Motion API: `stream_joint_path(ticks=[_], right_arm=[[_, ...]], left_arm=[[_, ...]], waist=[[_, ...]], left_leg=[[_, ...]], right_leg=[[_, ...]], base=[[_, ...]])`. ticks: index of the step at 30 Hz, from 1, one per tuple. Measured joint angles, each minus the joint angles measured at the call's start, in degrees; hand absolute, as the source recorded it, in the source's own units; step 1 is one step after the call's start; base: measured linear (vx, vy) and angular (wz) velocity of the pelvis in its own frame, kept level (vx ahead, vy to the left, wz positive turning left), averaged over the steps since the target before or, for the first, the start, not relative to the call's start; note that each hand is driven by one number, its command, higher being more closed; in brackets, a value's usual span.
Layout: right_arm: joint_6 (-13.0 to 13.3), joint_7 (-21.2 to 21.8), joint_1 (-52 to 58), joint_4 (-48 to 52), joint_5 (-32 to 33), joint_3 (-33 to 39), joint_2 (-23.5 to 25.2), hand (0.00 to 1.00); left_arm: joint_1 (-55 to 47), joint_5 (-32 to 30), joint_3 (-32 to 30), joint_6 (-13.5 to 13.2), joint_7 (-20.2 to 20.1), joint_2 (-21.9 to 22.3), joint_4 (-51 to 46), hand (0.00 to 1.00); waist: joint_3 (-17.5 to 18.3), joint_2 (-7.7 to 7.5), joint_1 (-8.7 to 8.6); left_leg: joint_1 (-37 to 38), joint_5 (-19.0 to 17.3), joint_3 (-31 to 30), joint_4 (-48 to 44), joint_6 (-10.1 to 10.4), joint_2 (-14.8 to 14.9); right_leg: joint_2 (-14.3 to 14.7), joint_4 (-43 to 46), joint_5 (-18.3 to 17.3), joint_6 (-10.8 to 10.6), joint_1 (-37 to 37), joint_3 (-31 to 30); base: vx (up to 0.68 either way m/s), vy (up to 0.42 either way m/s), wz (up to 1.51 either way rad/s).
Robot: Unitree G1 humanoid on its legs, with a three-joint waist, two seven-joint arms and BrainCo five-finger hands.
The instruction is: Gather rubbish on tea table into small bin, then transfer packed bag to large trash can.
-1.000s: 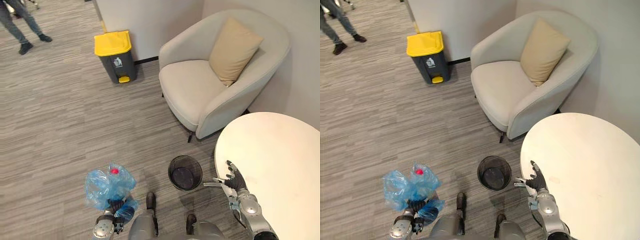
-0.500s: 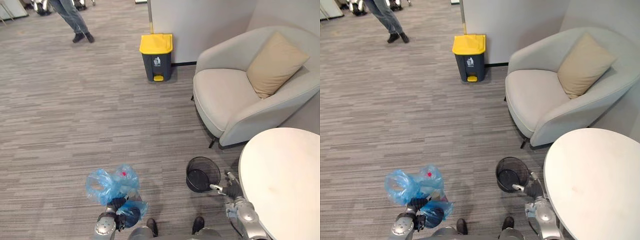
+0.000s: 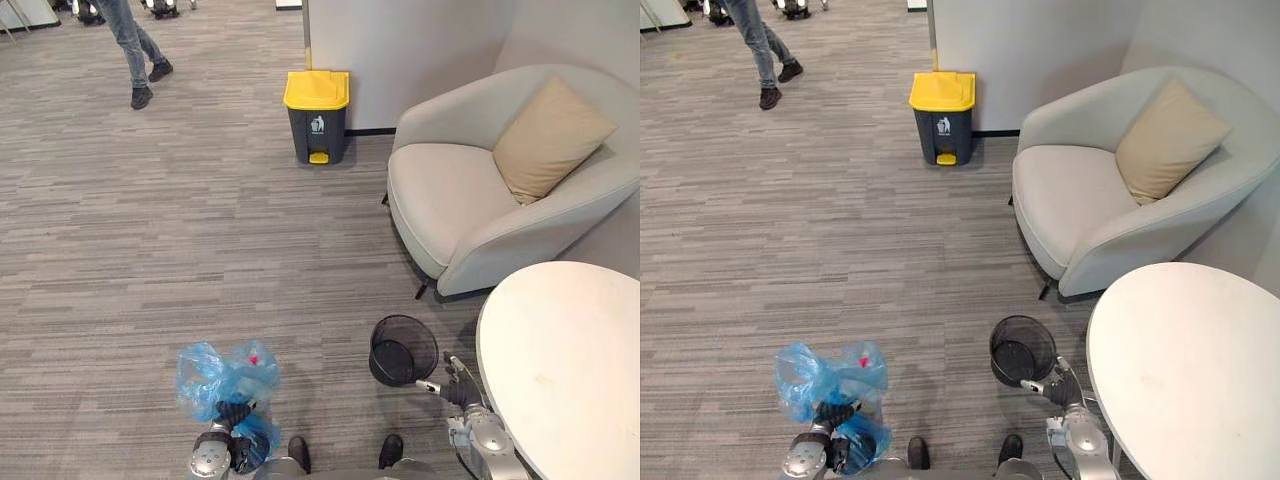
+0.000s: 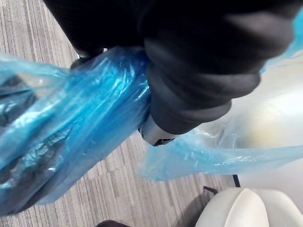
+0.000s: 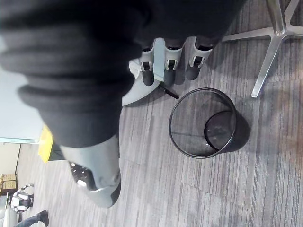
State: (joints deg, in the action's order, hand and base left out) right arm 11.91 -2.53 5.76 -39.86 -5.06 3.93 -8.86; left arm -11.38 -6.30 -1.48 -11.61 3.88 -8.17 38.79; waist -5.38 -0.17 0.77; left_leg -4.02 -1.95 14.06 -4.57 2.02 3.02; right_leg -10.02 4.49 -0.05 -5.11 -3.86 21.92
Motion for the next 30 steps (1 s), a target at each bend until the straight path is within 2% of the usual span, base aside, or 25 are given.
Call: stream_joint_path(ticks=[1, 2, 4, 6, 7, 8, 9, 10, 12, 13, 15, 16, 17, 18, 19, 20, 21, 23, 25, 28, 29, 30], right_arm=[[0.00, -0.01, -0.03, -0.20, -0.01, -0.45, 0.02, 0.00], [0.00, 0.01, -0.02, -0.33, -0.02, -0.60, 0.08, 0.00], [-0.08, 0.01, 0.16, -0.39, -0.07, -0.69, 0.60, 0.00], [-0.22, 0.03, 0.30, -0.40, -0.06, -1.14, 0.67, 0.00], [-0.56, 0.06, 0.26, -0.40, -0.06, -1.69, 0.95, 0.00], [-0.69, 0.08, 0.38, -0.41, -0.06, -1.91, 1.18, 0.00], [-0.93, 0.14, 0.46, -0.58, -0.06, -2.22, 1.54, 0.00], [-0.97, 0.20, 0.14, -0.57, -0.03, -2.77, 1.59, 0.00], [-0.97, 0.07, 0.00, -0.59, 0.04, -2.72, 1.41, 0.00], [-0.99, 0.08, 0.08, -0.60, 0.04, -2.72, 1.16, 0.00], [-1.00, 0.06, 0.70, -0.50, 0.08, -2.63, 1.07, 0.00], [-1.17, 0.10, 1.15, -0.65, 0.16, -2.12, 0.38, 0.00], [-1.16, 0.05, 1.73, -0.17, 0.25, -1.04, 0.24, 0.00], [-1.15, 0.07, 1.95, -0.14, 0.26, -0.45, 0.23, 0.00], [-1.19, 0.08, 1.96, 0.15, 0.40, 0.23, 0.21, 0.00], [-1.23, 0.07, 2.27, 0.70, 0.46, 0.30, 0.25, 0.00], [-1.21, 0.08, 2.57, 1.64, 0.49, 0.25, 0.43, 0.00], [-1.08, 0.01, 2.93, 2.94, 0.59, 0.22, 0.74, 0.00], [-0.87, -0.03, 1.54, 3.07, 0.80, 0.92, 0.78, 0.00], [-1.11, -0.18, 0.05, 1.69, 0.98, 2.36, 1.24, 0.00], [-1.11, -0.29, 0.09, 1.52, 0.97, 2.43, 1.38, 0.00], [-1.11, -0.63, 0.20, 0.70, 0.97, 3.17, 1.43, 0.00]], left_arm=[[-0.21, 0.01, -0.21, 0.00, 0.00, -0.01, -0.05, 1.00], [-0.27, 0.00, -0.28, 0.00, 0.00, -0.05, -0.05, 1.00], [-0.45, 0.03, -0.26, 0.01, -0.01, -0.14, -0.12, 1.00], [-0.67, 0.03, -0.23, 0.01, -0.01, -0.37, -1.09, 1.00], [-0.61, 0.05, -0.24, 0.02, 0.00, -1.14, -2.60, 1.00], [-0.49, 0.07, -0.26, 0.00, 0.03, -1.53, -3.02, 1.00], [-0.36, 0.10, -0.44, 0.02, 0.13, -2.08, -3.32, 1.00], [0.34, 0.35, -0.71, 0.04, 0.32, -2.33, -3.47, 1.00], [1.61, 0.64, -0.80, 0.06, 0.46, -2.90, -3.48, 1.00], [2.33, 1.06, -0.83, 0.06, 0.53, -2.98, -3.50, 1.00], [2.30, 1.06, -0.73, 0.02, 0.45, -3.27, -3.51, 1.00], [2.75, 1.03, -0.78, 0.20, 0.44, -2.54, -3.08, 1.00], [2.30, 1.03, -0.77, 0.01, 0.32, -2.13, -3.70, 1.00], [2.44, 1.03, -0.77, 0.01, 0.30, -2.02, -3.97, 1.00], [2.67, 1.03, -0.96, 0.03, 0.13, -1.68, -4.41, 1.00], [2.55, 1.03, -1.22, 0.03, 0.07, -1.33, -4.67, 1.00], [2.21, 1.03, -1.35, 0.04, 0.01, -0.97, -4.79, 1.00], [1.11, 1.02, -1.31, 0.06, -0.06, -0.70, -5.08, 1.00], [1.40, 1.02, -1.34, 0.08, -0.08, 0.15, -5.01, 1.00], [2.11, 1.00, -1.33, 0.09, -0.17, 0.55, -4.90, 1.00], [2.25, 0.99, -1.27, 0.08, -0.18, 0.62, -4.90, 1.00], [2.67, 0.99, -1.13, 0.07, -0.19, 0.89, -4.88, 1.00]], waist=[[-0.07, -0.27, -0.02], [-0.05, -0.43, -0.02], [-0.33, -1.10, -0.10], [-0.61, -1.00, -0.42], [-1.28, -1.53, -0.88], [-1.46, -1.64, -1.45], [-1.91, -1.02, -1.72], [-1.95, -1.02, -1.65], [-2.36, -0.89, -1.92], [-2.93, -1.16, -2.72], [-2.68, -2.20, -3.25], [-2.67, -1.66, -3.51], [-2.09, 0.28, -3.42], [-2.39, 0.98, -3.51], [-2.83, 2.03, -3.52], [-2.91, 2.41, -3.31], [-3.04, 2.42, -3.03], [-3.00, 1.76, -2.89], [-2.98, 1.21, -2.80], [-3.62, 0.33, -2.42], [-3.76, 0.15, -2.28], [-3.95, -0.03, -2.06]], left_leg=[[-1.04, -2.02, -0.02, -3.00, -0.16, -0.20], [-1.38, -2.85, -0.14, -4.32, -0.23, -0.34], [-1.55, -6.07, -1.69, -8.66, -0.70, -1.70], [-0.92, -7.59, -3.38, -9.58, -1.48, -2.56], [0.34, -8.14, -5.02, -9.63, -2.11, -3.32], [1.00, -8.51, -5.99, -9.83, -2.39, -3.40], [1.26, -9.01, -6.80, -10.52, -2.88, -2.75], [1.66, -9.73, -8.09, -10.54, -2.94, -1.77], [2.35, -9.99, -9.75, -9.91, -2.57, -1.09], [4.13, -10.53, -11.07, -9.14, -1.51, -1.10], [5.42, -11.81, -12.04, -9.44, 0.43, -2.09], [6.42, -13.32, -13.06, -10.33, 1.63, -1.29], [6.64, -13.85, -12.55, -11.54, 2.61, 0.41], [6.02, -14.15, -12.21, -13.48, 3.13, 1.31], [3.71, -14.40, -11.57, -20.05, 4.16, 3.14], [2.27, -13.85, -10.38, -24.94, 5.04, 4.47], [-0.05, -12.51, -8.04, -32.97, 6.90, 6.77], [-1.87, -13.90, -3.79, -41.30, 5.26, 9.98], [-5.17, -15.55, 0.23, -40.65, 2.48, 11.46], [-9.18, -15.99, 0.16, -32.35, 1.72, 9.75], [-9.87, -15.73, -0.04, -29.78, 2.00, 9.27], [-10.82, -13.63, -1.52, -23.02, 3.28, 7.84]], right_leg=[[-1.54, 5.33, -2.81, -1.04, -1.84, -0.28], [-2.32, 7.57, -4.00, -1.43, -2.45, -0.34], [-5.65, 16.95, -7.07, -2.34, -4.35, -2.22], [-6.82, 23.88, -7.11, -2.46, -6.29, -6.00], [-7.57, 30.91, -6.54, -1.55, -8.61, -9.51], [-7.47, 33.88, -5.92, -0.58, -9.85, -10.86], [-5.80, 35.32, -9.36, -1.38, -10.89, -13.07], [-2.00, 34.78, -12.49, -0.65, -13.01, -14.41], [0.78, 32.35, -12.90, 0.14, -15.03, -13.97], [3.09, 26.89, -12.47, 0.49, -15.73, -13.79], [3.96, 19.51, -8.71, 2.54, -14.79, -14.63], [4.33, 20.78, -6.05, 4.92, -13.73, -13.79], [5.73, 19.70, -7.62, 5.63, -12.63, -12.67], [6.40, 19.13, -7.89, 5.99, -11.90, -12.16], [7.63, 17.46, -8.31, 6.62, -9.80, -11.31], [8.48, 16.13, -8.47, 6.97, -8.01, -11.12], [9.70, 13.88, -8.72, 7.55, -4.49, -11.17], [10.83, 10.98, -8.92, 8.19, 0.31, -12.26], [10.69, 8.19, -8.76, 8.30, 3.12, -14.55], [8.71, 6.04, -8.50, 7.82, 5.03, -17.70], [8.06, 5.69, -8.46, 7.59, 5.46, -18.16], [6.76, 4.97, -8.75, 5.94, 6.28, -19.04]], base=[[0.07, 0.065, 0.10], [0.12, 0.062, 0.18], [0.15, 0.058, 0.23], [0.18, 0.131, 0.44], [0.22, 0.119, 0.62], [0.17, 0.035, 0.61], [0.26, -0.021, 0.54], [0.22, -0.051, 0.48], [0.23, -0.094, 0.54], [0.33, -0.165, 0.66], [0.33, -0.180, 0.51], [0.36, -0.168, 0.40], [0.37, -0.163, 0.36], [0.38, -0.156, 0.16], [0.36, -0.176, 0.10], [0.36, -0.174, 0.04], [0.37, -0.138, -0.09], [0.34, -0.078, -0.35], [0.33, -0.015, -0.48], [0.24, 0.163, -0.49], [0.21, 0.241, -0.49], [0.22, 0.290, -0.41]])
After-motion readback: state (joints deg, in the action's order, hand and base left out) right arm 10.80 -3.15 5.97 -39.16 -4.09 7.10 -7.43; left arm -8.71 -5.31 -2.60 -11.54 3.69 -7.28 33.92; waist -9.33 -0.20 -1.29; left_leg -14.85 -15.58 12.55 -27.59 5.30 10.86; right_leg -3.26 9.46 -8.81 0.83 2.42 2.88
